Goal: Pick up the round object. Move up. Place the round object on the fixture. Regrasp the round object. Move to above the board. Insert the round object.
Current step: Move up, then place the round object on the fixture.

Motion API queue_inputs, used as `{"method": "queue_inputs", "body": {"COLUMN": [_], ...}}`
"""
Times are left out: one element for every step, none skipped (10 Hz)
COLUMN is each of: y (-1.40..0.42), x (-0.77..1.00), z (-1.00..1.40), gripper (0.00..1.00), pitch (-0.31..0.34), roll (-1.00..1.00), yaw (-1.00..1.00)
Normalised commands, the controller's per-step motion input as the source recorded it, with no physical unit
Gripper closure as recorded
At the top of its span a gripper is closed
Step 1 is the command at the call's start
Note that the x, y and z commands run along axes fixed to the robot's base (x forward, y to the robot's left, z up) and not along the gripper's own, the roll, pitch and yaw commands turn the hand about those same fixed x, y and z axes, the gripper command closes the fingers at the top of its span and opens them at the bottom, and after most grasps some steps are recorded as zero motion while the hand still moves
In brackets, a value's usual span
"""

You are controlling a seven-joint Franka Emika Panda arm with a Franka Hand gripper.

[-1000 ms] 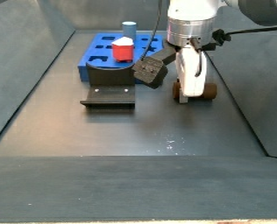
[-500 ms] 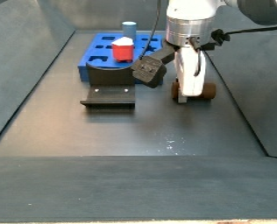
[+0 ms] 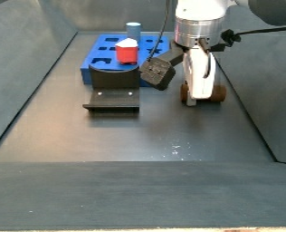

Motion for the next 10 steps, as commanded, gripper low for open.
{"method": "queue_inputs", "body": {"y": [0.00,0.08,0.06,0.05,0.03,0.03,0.02,0.00,0.00,0.00], "x": [0.00,-0.06,-0.06,-0.04,-0.03,-0.03,-0.03,0.00,0.00,-0.01], "z": [1.00,1.00,0.93,0.82,0.64,0.50,0.36,1.00,1.00,1.00], "gripper": [1.00,1.00,1.00,1.00,1.00,1.00,1.00,1.00,1.00,1.00], "pitch": [0.000,0.071,0.089,0.107,0.108,0.101,0.085,0.000,-0.002,0.013], "roll": [0.00,0.01,0.01,0.02,0.02,0.03,0.04,0.00,0.00,0.01], "yaw": [0.00,0.02,0.00,-0.01,-0.02,-0.03,-0.03,0.00,0.00,0.00]}}
